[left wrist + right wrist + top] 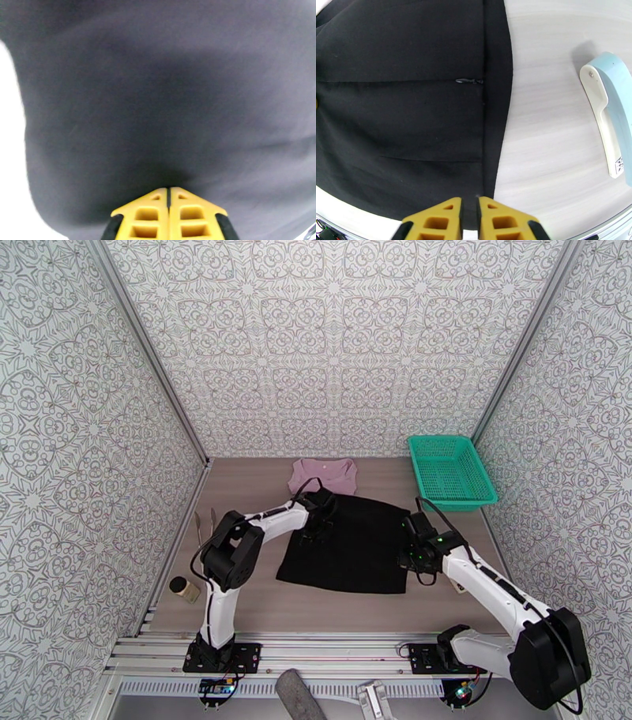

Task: Fold and stack the mixed laundry pile

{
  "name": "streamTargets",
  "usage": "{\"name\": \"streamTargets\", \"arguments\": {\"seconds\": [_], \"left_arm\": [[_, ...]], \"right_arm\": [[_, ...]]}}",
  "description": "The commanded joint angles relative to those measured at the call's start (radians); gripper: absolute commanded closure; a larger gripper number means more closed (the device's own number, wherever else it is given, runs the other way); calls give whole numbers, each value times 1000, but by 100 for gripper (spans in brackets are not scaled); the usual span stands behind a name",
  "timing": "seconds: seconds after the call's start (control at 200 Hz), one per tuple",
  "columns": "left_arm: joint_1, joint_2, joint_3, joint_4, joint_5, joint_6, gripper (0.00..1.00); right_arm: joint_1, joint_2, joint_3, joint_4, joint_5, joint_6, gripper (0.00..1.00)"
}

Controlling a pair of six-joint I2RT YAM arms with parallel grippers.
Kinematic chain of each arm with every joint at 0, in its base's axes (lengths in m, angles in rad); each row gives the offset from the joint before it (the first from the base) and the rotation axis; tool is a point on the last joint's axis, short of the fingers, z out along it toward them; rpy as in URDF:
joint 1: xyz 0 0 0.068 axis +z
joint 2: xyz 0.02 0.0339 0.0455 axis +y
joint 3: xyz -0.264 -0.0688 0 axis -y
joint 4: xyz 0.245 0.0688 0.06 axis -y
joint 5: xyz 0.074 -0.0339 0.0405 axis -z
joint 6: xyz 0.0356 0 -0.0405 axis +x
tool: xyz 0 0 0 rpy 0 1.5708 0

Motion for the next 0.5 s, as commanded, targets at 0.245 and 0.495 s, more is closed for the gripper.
{"name": "streamTargets", "arguments": {"seconds": [0.245, 0.495], "left_arm": [[-66, -657, -274, -277, -112, -362, 35], [8, -952, -764, 67, 88, -758, 37]], "right_arm": [[33, 20, 66, 66, -131, -135, 78], [65, 61, 80, 130, -199, -197, 77]]}}
